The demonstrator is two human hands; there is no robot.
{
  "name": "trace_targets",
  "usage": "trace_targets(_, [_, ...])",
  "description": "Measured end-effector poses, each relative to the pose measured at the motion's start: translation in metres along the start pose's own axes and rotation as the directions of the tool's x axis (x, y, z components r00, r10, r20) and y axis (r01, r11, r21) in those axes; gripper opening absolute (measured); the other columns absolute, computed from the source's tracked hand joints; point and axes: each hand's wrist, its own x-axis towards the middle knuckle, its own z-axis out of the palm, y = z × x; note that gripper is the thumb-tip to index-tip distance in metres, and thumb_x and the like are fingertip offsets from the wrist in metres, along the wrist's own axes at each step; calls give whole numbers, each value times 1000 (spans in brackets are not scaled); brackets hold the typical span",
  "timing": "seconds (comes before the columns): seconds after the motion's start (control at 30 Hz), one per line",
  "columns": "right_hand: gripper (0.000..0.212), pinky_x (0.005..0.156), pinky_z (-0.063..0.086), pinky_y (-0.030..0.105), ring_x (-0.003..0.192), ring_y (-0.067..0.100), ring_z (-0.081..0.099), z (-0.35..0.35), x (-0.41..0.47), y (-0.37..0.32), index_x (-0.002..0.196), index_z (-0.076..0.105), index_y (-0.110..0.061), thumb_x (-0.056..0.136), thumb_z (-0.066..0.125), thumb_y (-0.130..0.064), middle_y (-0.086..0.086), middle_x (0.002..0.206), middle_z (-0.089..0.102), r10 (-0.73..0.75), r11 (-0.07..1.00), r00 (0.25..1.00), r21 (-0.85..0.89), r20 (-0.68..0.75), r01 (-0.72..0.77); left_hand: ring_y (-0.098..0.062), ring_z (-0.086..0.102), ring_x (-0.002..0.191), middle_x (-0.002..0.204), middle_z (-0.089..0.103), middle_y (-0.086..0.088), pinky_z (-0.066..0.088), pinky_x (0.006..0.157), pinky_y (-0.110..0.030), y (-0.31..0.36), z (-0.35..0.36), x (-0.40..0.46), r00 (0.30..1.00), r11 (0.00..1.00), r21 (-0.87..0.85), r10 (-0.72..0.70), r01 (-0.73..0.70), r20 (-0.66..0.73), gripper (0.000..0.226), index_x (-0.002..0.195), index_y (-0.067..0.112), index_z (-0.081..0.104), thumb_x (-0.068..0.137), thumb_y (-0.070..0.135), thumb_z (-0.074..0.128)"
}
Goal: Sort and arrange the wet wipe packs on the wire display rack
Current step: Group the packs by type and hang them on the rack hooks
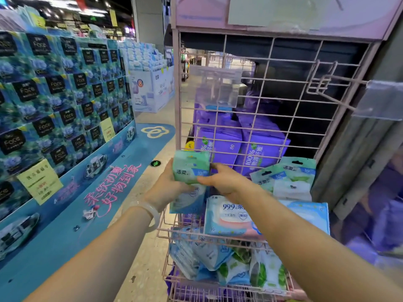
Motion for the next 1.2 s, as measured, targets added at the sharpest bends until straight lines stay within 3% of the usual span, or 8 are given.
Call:
trace_targets(0.13, [28,79,46,30,98,22,61,7,8,-7,97,60,-17,77,68,0,5,112,66,66,997,996,-45,52,-64,-12,62,83,102,63,-7,55,59,-16,-8,2,2,1000,999,-35,12,-12,-27,73,132,5,35,70,-29,55])
trace_targets(0.4, [26,78,49,31,98,24,64,15,9,-9,103,60,-6,80,61,6,13,114,66,154,986,988,55,33,-156,-25,66,89,115,63,-22,54,68,-31,-16,0,9,986,998,-55,-10,1,-168,49,114,4,53,72,-20,59])
trace_targets(0.6, [75,98,44,33,110,20,56,-35,-27,-22,138,34,-10,76,72,-27,7,124,54,-90,989,996,-118,-18,88,-35,44,129,142,41,-22,39,106,-51,-13,-4,8,926,943,174,-223,284,-305,87,141,1,22,72,12,74])
trace_targets(0.67, [102,102,39,31,121,13,49,-72,-55,-12,137,33,-31,50,75,-61,-1,132,49,-160,877,987,-454,27,155,-32,28,139,151,28,-17,27,114,-45,-16,-3,-14,896,891,356,-112,283,-430,92,145,3,16,75,20,75])
trace_targets(0.8, [130,118,11,40,140,12,21,-98,-90,33,145,12,-34,35,67,-78,-8,152,24,-11,500,995,-861,97,90,-15,46,116,116,48,8,32,95,-9,-27,27,-63,882,844,493,384,-214,-275,51,126,16,46,80,17,69])
trace_targets(0.9, [120,115,-8,47,141,19,18,-84,-82,54,146,11,-24,52,74,-64,0,152,24,-135,257,983,-953,127,158,-15,55,100,103,58,12,45,85,-18,-30,45,-57,993,831,547,118,-96,-5,31,113,16,53,87,32,60])
trace_targets(1.0, [101,108,22,34,125,25,39,-74,-77,52,139,29,-16,57,76,-48,7,133,43,-306,214,943,-956,130,201,-24,57,85,88,61,-3,44,69,-35,-27,53,-48,988,735,676,-133,47,75,40,95,10,55,90,49,46])
trace_targets(1.2, [85,81,30,14,104,15,47,-81,-95,5,127,45,-12,54,83,-35,-4,109,45,-645,446,762,-787,49,427,-20,68,95,107,69,-4,55,86,-38,9,59,-57,999,989,-145,-20,14,-45,69,118,15,54,61,49,71])
